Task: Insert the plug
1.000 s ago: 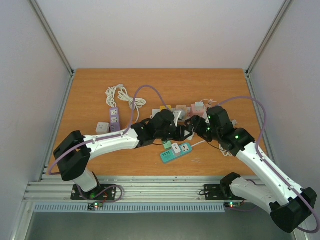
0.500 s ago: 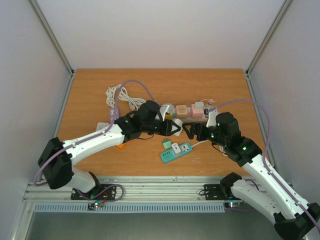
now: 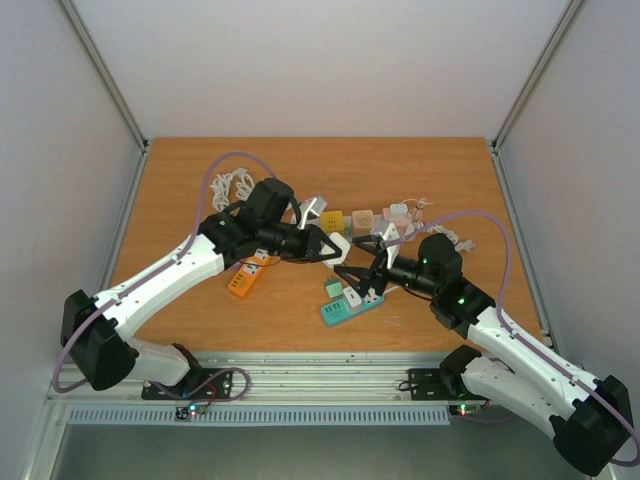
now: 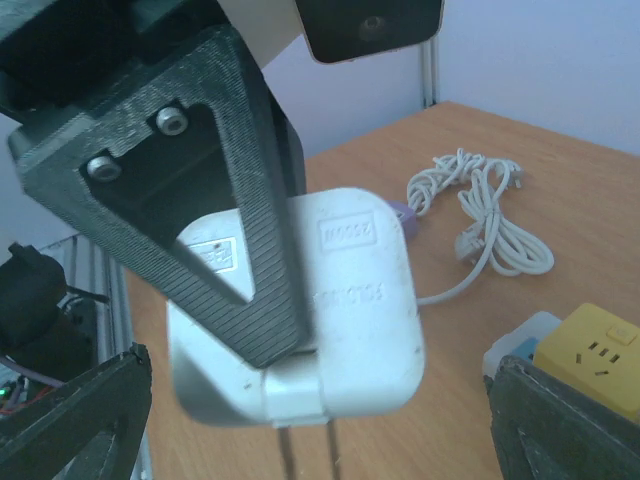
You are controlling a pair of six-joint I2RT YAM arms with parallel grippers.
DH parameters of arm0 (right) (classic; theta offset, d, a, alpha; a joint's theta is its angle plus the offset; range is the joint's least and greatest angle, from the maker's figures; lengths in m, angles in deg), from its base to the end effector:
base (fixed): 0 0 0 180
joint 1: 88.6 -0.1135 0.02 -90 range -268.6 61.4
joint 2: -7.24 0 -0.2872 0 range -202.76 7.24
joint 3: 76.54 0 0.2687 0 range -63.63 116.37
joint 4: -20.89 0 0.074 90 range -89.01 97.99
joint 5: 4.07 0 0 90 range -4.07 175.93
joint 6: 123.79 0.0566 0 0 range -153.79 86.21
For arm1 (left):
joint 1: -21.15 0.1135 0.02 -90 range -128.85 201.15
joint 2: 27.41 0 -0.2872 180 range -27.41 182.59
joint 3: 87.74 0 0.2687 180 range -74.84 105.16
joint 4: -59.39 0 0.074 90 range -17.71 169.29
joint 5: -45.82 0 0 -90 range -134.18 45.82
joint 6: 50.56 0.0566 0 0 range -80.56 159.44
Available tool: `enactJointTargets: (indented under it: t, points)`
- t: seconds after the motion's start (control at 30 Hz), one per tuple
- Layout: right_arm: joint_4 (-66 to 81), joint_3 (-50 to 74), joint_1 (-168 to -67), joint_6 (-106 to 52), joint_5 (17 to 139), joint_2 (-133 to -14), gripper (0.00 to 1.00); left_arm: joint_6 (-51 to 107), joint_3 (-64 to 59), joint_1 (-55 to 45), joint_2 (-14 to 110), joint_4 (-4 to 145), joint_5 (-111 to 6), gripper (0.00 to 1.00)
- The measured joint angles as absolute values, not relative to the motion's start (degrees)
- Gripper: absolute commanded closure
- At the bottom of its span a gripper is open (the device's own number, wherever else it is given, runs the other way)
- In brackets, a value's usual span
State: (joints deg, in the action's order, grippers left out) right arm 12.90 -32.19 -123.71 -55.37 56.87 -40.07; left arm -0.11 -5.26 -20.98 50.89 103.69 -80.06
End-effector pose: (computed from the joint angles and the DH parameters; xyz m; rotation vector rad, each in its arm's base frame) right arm 0.1599 0.1461 0.2873 -1.1528 1.3538 0.6165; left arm 0.2161 -0.2402 0.3371 0.4360 2.5104 -1.3834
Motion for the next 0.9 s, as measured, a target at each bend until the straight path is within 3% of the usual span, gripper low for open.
enactJointTargets:
  t: [0.23, 0.33, 0.43, 0.53, 0.6, 0.67, 0.9]
  points:
    - [11.15, -29.13, -125.09, -63.70, 55.78, -45.09, 0.13, -0.20, -5.19, -20.65, 51.11, 106.00, -82.97, 1.00]
    - [9.51, -28.06, -126.05, -66.72, 54.97, -46.73, 0.22, -0.15, -5.15, -20.67, 51.35, 106.42, -83.86, 0.99]
    - [7.02, -27.27, -126.55, -69.64, 53.92, -47.72, 0.39, -0.13, -5.13, -20.69, 51.70, 106.79, -84.23, 0.99]
    - [5.66, -26.66, -126.59, -70.93, 54.14, -48.20, 0.45, 0.11, -5.08, -20.69, 51.98, 107.23, -84.21, 0.90]
    - [5.09, -26.49, -126.59, -71.48, 54.25, -48.24, 0.46, 0.35, -4.76, -20.69, 52.38, 107.49, -84.26, 0.73]
    - [4.85, -26.46, -126.59, -72.51, 54.18, -48.24, 0.47, 0.18, -4.45, -20.72, 52.66, 108.04, -84.39, 0.65]
    - [0.50, -25.24, -127.12, -77.97, 53.22, -48.48, 0.48, 0.28, -2.39, -20.72, 53.88, 111.80, -86.97, 0.60]
